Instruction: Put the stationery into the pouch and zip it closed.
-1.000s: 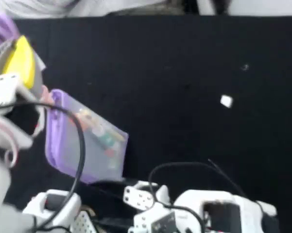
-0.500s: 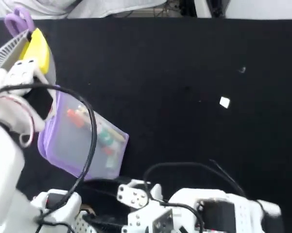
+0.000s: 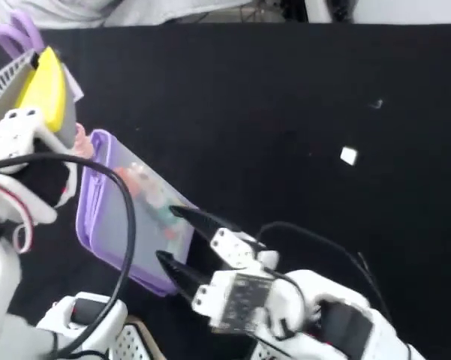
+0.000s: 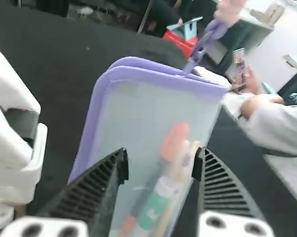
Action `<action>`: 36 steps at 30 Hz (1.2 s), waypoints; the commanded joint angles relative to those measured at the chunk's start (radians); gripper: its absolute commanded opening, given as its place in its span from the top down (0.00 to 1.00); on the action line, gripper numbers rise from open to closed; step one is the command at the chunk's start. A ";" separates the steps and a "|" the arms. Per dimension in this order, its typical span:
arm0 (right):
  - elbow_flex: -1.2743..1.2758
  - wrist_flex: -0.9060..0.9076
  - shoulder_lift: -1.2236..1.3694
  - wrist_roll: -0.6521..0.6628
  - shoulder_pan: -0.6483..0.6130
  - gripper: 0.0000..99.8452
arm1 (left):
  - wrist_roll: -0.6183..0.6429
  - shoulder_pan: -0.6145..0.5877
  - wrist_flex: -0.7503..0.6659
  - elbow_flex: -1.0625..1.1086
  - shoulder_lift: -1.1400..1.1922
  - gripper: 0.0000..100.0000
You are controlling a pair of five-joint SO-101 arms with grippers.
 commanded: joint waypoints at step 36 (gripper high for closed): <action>-0.018 -0.232 0.321 -0.087 -0.345 0.78 | 0.051 0.081 -0.118 0.076 0.084 0.97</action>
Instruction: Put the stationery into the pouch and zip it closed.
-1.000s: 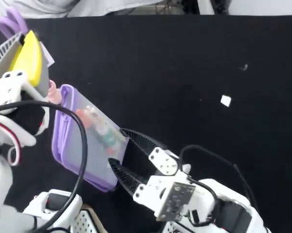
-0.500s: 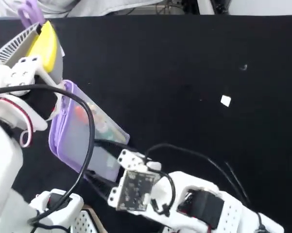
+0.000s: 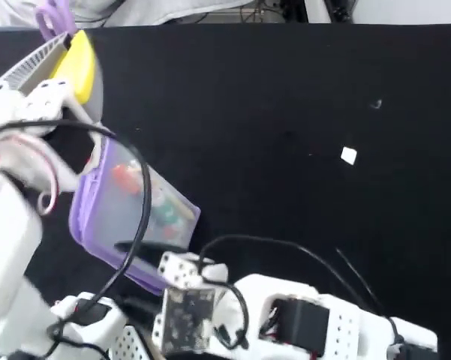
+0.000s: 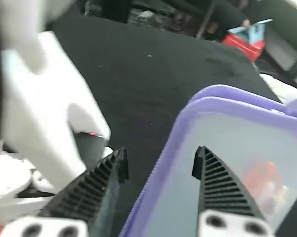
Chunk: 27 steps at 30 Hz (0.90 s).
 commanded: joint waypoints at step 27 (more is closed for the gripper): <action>0.191 -0.288 0.002 -0.006 0.279 0.78 | 0.114 0.113 -0.078 0.001 0.026 0.97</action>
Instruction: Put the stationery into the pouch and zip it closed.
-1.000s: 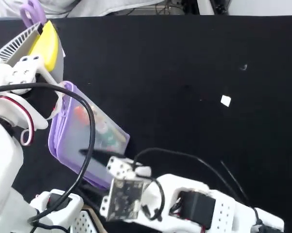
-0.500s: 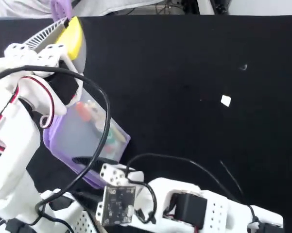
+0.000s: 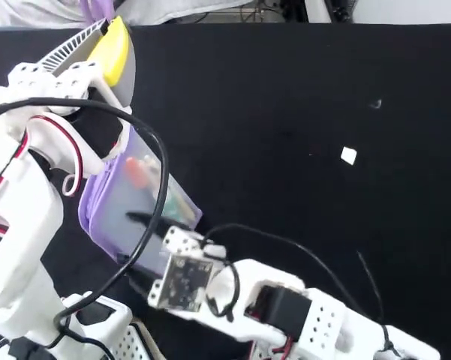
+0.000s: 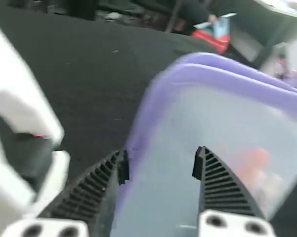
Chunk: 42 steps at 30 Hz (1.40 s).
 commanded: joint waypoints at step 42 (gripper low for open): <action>-0.064 -0.204 -0.004 -0.192 0.944 0.78 | -0.092 0.414 -0.339 0.054 0.135 0.97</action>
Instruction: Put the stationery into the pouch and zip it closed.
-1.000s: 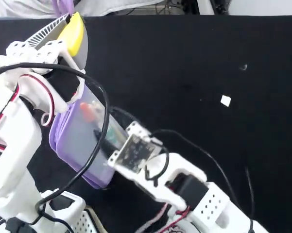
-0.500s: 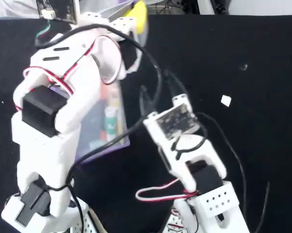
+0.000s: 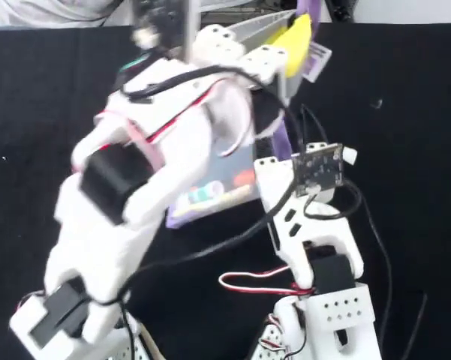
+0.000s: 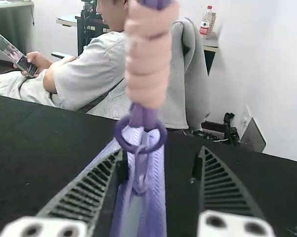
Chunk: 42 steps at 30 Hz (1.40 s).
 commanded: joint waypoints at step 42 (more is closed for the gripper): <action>-0.012 0.150 -0.012 0.087 -0.445 0.78 | -0.008 -0.314 0.180 0.010 -0.374 0.97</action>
